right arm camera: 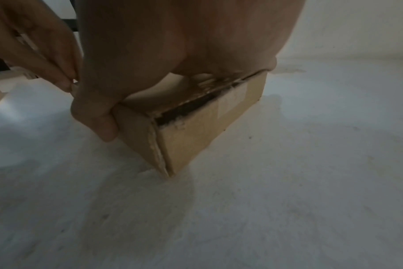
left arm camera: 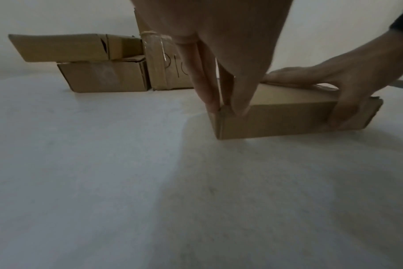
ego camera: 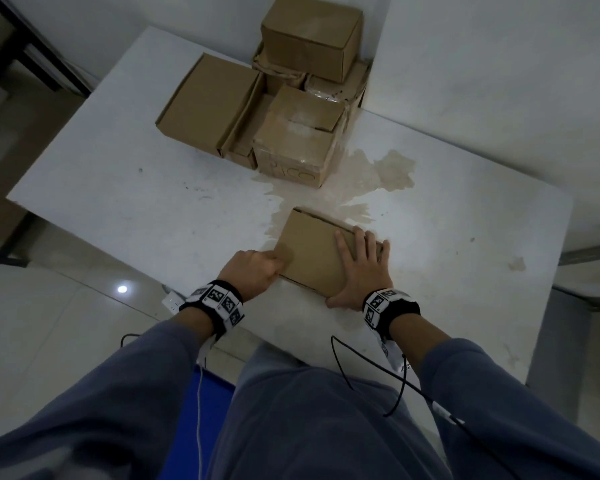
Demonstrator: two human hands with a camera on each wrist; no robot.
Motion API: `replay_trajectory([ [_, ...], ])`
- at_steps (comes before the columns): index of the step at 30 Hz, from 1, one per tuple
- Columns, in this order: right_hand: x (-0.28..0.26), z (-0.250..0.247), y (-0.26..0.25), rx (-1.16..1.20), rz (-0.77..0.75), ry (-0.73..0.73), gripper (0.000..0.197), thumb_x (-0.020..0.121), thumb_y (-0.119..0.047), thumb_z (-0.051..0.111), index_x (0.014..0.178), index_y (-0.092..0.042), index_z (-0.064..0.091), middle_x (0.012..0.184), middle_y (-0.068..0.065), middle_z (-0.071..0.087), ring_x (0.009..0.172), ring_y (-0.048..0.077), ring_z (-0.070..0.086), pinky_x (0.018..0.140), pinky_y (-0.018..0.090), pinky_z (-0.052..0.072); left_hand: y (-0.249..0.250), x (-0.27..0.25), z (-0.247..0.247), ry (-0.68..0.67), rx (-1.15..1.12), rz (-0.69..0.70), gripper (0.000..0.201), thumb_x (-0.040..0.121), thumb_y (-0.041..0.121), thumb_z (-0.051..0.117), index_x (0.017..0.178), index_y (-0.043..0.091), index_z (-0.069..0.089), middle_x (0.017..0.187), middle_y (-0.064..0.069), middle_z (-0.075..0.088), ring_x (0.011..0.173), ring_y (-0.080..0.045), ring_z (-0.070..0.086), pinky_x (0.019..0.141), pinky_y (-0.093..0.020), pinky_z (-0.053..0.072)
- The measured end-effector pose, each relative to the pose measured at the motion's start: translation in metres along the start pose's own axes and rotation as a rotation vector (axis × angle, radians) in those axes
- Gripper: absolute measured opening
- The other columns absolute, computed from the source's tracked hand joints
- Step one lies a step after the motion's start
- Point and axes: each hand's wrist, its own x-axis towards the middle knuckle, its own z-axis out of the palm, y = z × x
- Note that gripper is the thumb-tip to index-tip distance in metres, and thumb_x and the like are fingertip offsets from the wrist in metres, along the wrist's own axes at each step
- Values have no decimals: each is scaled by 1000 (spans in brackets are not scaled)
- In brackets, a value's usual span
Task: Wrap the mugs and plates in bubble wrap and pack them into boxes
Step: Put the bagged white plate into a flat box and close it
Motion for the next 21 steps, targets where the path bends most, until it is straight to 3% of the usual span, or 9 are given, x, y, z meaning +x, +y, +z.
replay_trajectory([
  [3, 0, -1, -2, 2, 5, 5, 148, 42, -85, 66, 156, -27, -9, 158, 18, 3, 145, 43, 3, 113, 67, 0, -10, 6, -6, 46, -7, 42, 5, 88, 23, 64, 84, 19, 64, 85, 2, 63, 65, -26, 63, 50, -28, 38],
  [5, -1, -2, -1, 8, 4, 8, 147, 42, -83, 69, 156, -27, -5, 158, 18, 5, 144, 44, 6, 113, 68, 3, -11, 9, -4, 65, -14, 106, 18, 81, 24, 69, 98, 20, 64, 99, -2, 64, 81, -29, 65, 55, -32, 47],
  [6, -1, -3, -2, 3, -12, 4, 146, 43, -82, 70, 156, -27, -3, 158, 18, 5, 144, 44, 6, 113, 69, 3, -11, 14, -1, 57, 5, 139, 41, 74, 28, 74, 112, 19, 61, 113, -7, 60, 96, -31, 62, 66, -39, 53],
  [7, -2, -3, -2, -10, -44, -4, 144, 44, -81, 71, 156, -27, -1, 159, 19, 4, 145, 44, 5, 113, 69, 3, -11, 20, -1, 15, 44, 153, 71, 64, 37, 78, 128, 20, 52, 131, -12, 50, 114, -34, 52, 86, -45, 53],
  [8, -1, -4, -4, -26, -84, -15, 142, 45, -79, 72, 156, -27, 0, 160, 19, 1, 146, 43, 4, 113, 69, 2, -13, 27, -1, -38, 96, 154, 101, 53, 48, 80, 141, 21, 39, 146, -17, 34, 131, -35, 36, 105, -49, 40],
  [10, 0, -5, -9, -46, -139, -31, 140, 46, -77, 75, 156, -27, 1, 160, 18, -2, 147, 43, 1, 114, 68, 0, -16, 41, -7, -142, 159, 125, 140, 36, 65, 80, 152, 23, 13, 159, -21, -1, 146, -37, 3, 120, -53, 9],
  [12, 1, -7, -14, -49, -140, -37, 141, 46, -75, 76, 155, -28, 0, 160, 18, -4, 147, 42, -1, 114, 67, 0, -20, 47, -10, -214, 133, 110, 151, 31, 69, 81, 152, 24, 3, 160, -19, -13, 148, -39, -7, 120, -54, 2],
  [18, 4, -11, -21, -77, -115, -48, 141, 45, -79, 73, 155, -30, -1, 161, 19, -3, 147, 43, 0, 112, 70, 1, -30, 39, -1, -217, 100, 109, 140, 36, 81, 72, 147, 22, 11, 160, -15, 2, 148, -36, 5, 114, -54, 27],
  [21, 8, -13, -30, -9, -117, -65, 144, 45, -77, 74, 154, -36, -10, 161, 14, -7, 147, 41, -3, 112, 70, 13, -41, 33, 0, -196, 67, 116, 128, 37, 83, 67, 141, 24, 23, 159, -14, 4, 147, -36, 6, 104, -55, 39],
])
